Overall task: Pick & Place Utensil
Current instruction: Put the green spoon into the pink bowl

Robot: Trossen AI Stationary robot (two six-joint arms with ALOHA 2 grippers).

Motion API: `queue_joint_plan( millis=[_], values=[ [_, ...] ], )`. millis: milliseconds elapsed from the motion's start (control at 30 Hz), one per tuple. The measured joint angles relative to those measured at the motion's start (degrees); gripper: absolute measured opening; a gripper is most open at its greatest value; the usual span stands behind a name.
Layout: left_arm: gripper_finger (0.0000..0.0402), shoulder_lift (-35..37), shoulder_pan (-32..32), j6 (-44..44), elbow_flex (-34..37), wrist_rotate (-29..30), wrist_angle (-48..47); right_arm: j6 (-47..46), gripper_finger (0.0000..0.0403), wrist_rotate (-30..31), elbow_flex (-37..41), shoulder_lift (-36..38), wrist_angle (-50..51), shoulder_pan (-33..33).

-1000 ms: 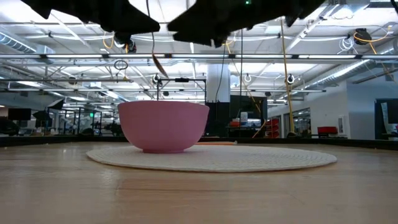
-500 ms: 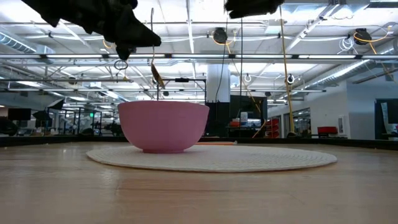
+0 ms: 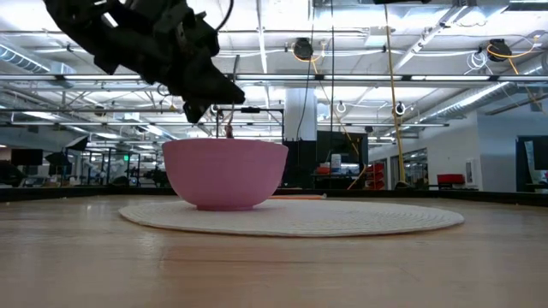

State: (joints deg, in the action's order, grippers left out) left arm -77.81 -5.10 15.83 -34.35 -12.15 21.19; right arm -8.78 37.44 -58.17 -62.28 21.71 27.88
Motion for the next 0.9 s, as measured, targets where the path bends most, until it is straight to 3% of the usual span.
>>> queue_joint_plan(
  millis=[433, 733, 900],
  values=[
    [0.0019, -7.7, -3.7, 4.3, 0.0, -10.4, 3.5, -1.7, 0.0264, 0.5, 8.1, 3.4, -4.4, 1.5],
    [0.0015, -10.1, -4.8, 5.4, 0.0, -10.2, 3.1, -1.8, 0.0262, 0.4, 8.1, 3.4, -5.2, 1.5],
    [0.0033, -10.0, -5.0, 5.7, 0.0, -8.4, 2.3, -1.7, 0.0261, 0.3, 8.1, 3.4, -6.0, 1.5]
  ],
)
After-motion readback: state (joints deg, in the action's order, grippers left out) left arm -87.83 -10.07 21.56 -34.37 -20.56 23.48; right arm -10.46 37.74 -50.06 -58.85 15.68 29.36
